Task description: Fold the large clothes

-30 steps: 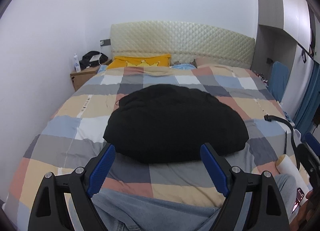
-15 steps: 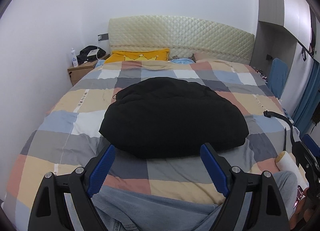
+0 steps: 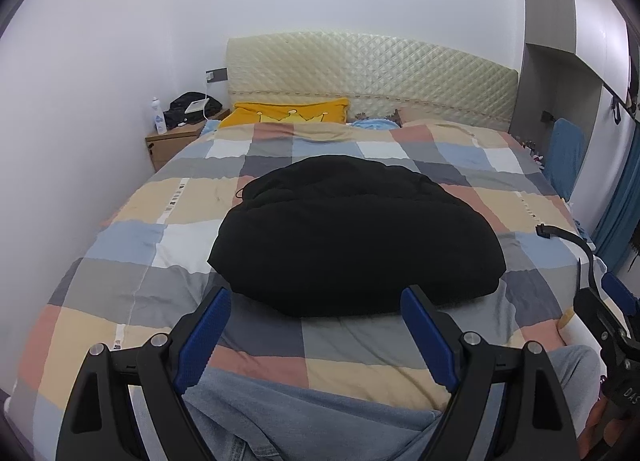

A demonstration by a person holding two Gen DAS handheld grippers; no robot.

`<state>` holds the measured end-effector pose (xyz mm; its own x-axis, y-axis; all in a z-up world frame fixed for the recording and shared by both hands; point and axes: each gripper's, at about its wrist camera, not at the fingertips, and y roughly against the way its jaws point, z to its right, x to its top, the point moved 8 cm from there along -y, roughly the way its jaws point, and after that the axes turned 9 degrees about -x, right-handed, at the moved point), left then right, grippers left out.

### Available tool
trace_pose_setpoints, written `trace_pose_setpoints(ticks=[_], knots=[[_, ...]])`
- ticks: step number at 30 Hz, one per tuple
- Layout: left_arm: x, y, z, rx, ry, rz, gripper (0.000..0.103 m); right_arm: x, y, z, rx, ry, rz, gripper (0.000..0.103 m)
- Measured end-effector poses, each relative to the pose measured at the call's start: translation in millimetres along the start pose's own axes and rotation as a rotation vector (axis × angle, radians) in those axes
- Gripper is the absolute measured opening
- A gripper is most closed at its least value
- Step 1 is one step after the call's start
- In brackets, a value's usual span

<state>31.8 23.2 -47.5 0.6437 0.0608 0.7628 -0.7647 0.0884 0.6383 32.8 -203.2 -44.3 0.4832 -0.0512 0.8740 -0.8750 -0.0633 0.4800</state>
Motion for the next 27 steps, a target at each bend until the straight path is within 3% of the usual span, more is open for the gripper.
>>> trace_pose_setpoints(ticks=[27], knots=[[-7.0, -2.4, -5.8, 0.006, 0.019, -0.032, 0.087, 0.4, -3.6, -7.2, -0.001, 0.033, -0.009, 0.103]])
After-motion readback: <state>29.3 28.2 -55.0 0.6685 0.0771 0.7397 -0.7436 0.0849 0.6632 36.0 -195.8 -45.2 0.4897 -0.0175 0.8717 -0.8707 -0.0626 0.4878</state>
